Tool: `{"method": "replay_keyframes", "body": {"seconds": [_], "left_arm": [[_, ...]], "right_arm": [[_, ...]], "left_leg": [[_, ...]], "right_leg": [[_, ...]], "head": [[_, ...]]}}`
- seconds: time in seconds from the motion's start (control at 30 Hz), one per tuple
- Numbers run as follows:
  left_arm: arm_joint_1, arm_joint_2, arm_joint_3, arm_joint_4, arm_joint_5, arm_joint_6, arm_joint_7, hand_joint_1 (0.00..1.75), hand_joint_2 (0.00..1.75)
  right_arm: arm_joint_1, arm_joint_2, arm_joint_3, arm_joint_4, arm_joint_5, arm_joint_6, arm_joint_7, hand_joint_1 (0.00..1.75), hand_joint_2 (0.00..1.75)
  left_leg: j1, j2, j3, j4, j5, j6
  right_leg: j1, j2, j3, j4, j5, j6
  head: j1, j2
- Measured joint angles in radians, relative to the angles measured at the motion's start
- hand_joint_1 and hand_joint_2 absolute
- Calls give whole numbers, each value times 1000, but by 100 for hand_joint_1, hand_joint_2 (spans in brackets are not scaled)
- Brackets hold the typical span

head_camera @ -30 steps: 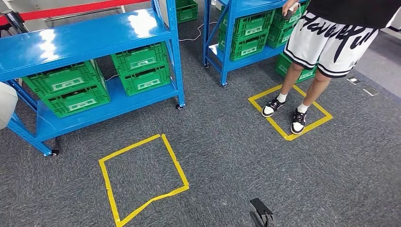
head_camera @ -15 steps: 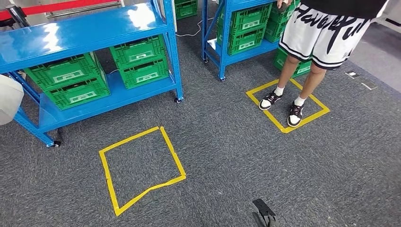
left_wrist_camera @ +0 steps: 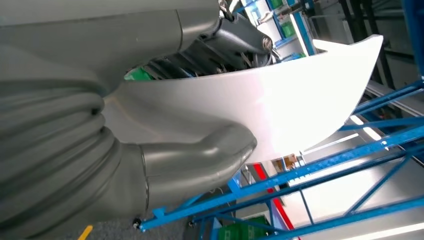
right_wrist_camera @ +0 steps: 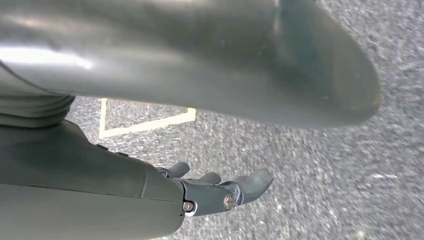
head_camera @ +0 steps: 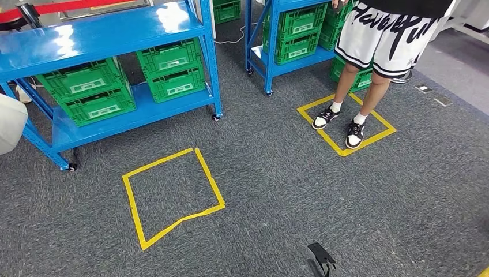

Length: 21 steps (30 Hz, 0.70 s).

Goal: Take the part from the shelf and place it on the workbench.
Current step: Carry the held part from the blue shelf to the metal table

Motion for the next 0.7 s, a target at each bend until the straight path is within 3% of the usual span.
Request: {"method": "replay_keyframes", "body": {"seconds": [0.07, 0.13, 0.17, 0.2, 0.23, 0.3, 0.37, 0.47, 0.7], "left_arm": [[-1, -1, -1, 0, 0, 0, -1, 175, 175], [-1, -1, -2, 3, 0, 0, -4, 175, 175], [-1, -2, -4, 6, 0, 0, -6, 175, 175], [-1, -2, -6, 10, -1, 0, -8, 175, 175], [-2, -2, -7, 13, -1, 0, -8, 175, 175], [-6, -3, -11, 16, -1, 1, -9, 175, 175], [-14, -3, -13, 18, -1, 1, -9, 175, 175], [-20, -4, -17, 23, -1, 2, -10, 175, 175], [-34, -4, -23, 33, -1, 2, -9, 175, 175]], "right_arm": [[1, 0, 0, 0, 0, 2, 1, 0, 0], [0, 0, -1, 0, -2, 2, 0, 0, 0], [0, 0, -3, 0, -3, 2, 0, 0, 0], [0, 0, -5, 0, -4, 2, 0, 0, 0], [0, 0, -6, 0, -5, 2, 0, 0, 0], [0, 0, -8, 0, -7, 2, -1, 0, 0], [-1, -1, -9, 0, -7, 2, -1, 0, 0], [1, 0, -13, 0, -8, 2, -1, 0, 0], [0, 0, -16, 0, -7, -1, -1, 0, 0]], "left_leg": [[3, 2, -13, -1, 18, 14], [2, 2, -35, 4, 31, 18], [1, 2, -45, 8, 36, 17], [1, 2, -55, 12, 41, 16], [2, 1, -62, 17, 44, 14], [2, 2, -75, 28, 46, 9], [-2, 2, -84, 38, 46, 2], [-6, 2, -88, 37, 51, 0], [-5, 2, -89, 22, 69, -18]], "right_leg": [[-2, 2, -34, 81, -63, 9], [-2, 2, -81, 216, -143, 15], [-2, 2, -91, 263, -164, 17], [-2, 2, -84, 275, -168, 17], [-2, 2, -56, 245, -155, 16], [-2, 2, 34, 114, -118, 11], [0, 3, 85, 23, -100, 2], [2, 4, 86, 10, -92, -6], [4, 3, 77, 10, -82, -22]], "head": [[0, 0], [1, 0], [1, 0], [1, 0], [1, 0], [1, 0], [0, 0], [-1, 0], [-1, 0]]}}
